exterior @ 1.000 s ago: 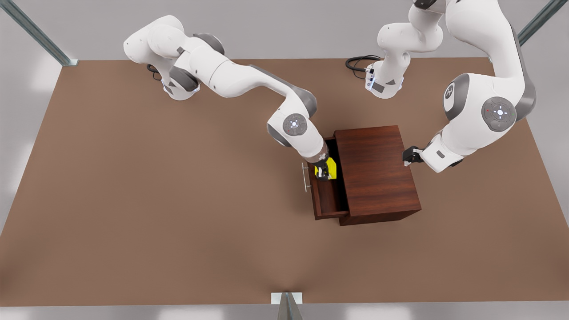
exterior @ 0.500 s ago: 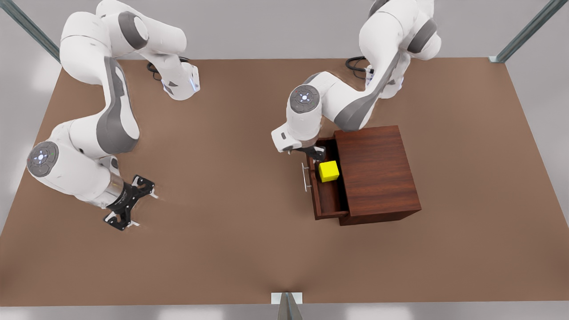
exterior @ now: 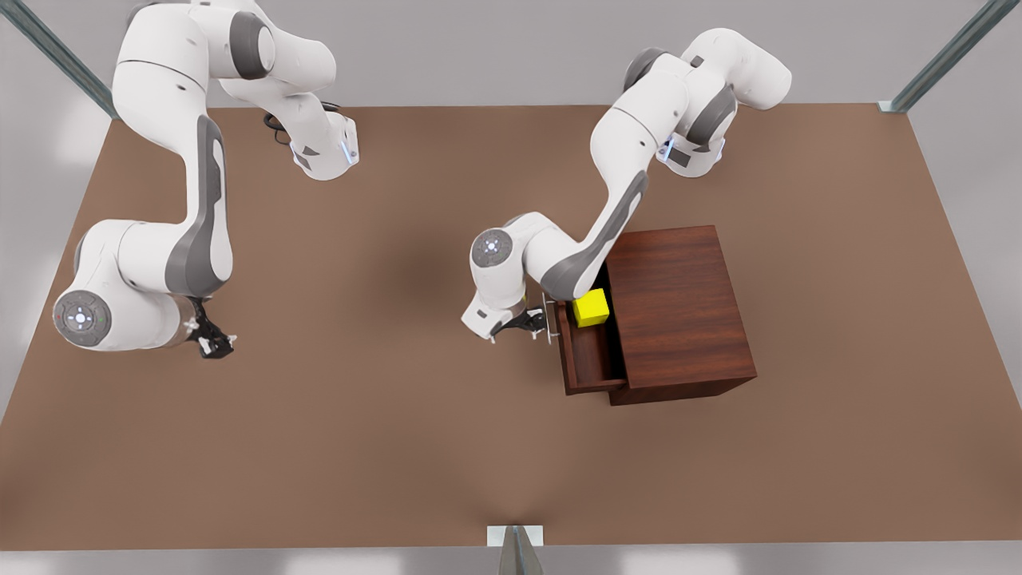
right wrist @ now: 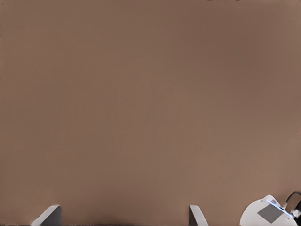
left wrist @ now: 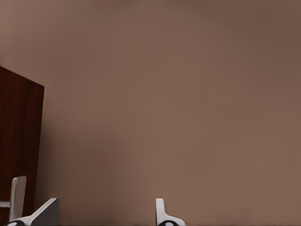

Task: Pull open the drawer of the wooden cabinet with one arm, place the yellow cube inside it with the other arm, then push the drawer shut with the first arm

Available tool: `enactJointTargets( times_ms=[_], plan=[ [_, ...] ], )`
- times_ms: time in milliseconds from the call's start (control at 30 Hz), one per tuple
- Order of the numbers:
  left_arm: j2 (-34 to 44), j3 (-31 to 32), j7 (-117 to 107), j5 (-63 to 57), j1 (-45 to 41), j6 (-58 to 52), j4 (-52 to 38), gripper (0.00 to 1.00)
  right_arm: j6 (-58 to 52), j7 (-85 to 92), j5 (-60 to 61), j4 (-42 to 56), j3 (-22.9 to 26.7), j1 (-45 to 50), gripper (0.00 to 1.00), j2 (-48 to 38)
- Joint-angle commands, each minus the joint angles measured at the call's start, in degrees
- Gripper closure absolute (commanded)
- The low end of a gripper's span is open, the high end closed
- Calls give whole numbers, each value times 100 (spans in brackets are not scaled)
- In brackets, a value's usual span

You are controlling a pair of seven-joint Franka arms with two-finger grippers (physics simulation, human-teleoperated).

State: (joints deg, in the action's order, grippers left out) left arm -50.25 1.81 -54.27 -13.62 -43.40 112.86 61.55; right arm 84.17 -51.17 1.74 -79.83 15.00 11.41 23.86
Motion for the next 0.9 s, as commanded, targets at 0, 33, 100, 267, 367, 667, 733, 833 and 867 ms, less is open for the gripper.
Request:
enactJointTargets(
  times_ms=[0, 33, 100, 267, 367, 667, 733, 833, 867],
  plan=[
    [6, 4, -2043, -17, -19, 131, 129, 0, -199, 5363, 45, 3, 3, 1, 0, 4],
    [6, 4, -1885, -17, -10, 157, 269, 0, -199, 5363, 45, 3, 3, 1, 0, 4],
    [50, 4, -1753, -17, 7, 131, 349, 0, -199, 5354, 54, 3, 3, 1, 0, 13],
    [208, -5, -1068, -17, 113, -352, 384, 0, -199, 5346, 54, 3, 3, 10, 0, 31],
    [208, -14, -848, -17, 174, -423, 393, 0, -199, 5302, 45, 3, 3, 1, 0, 31],
    [472, -40, -277, -17, 420, -431, 744, 0, -199, 5293, 45, -6, 3, 10, 0, 31],
    [569, -40, -92, -9, 482, -440, 867, 0, -199, 5293, 45, 3, 3, 10, 0, 31],
    [604, -40, 40, -9, 587, -440, 938, 0, -199, 5302, 45, 3, 3, 1, 0, 31],
    [639, -40, 110, -9, 614, -440, 982, 0, -199, 5302, 45, 3, 3, 1, 0, 31]
  ],
)
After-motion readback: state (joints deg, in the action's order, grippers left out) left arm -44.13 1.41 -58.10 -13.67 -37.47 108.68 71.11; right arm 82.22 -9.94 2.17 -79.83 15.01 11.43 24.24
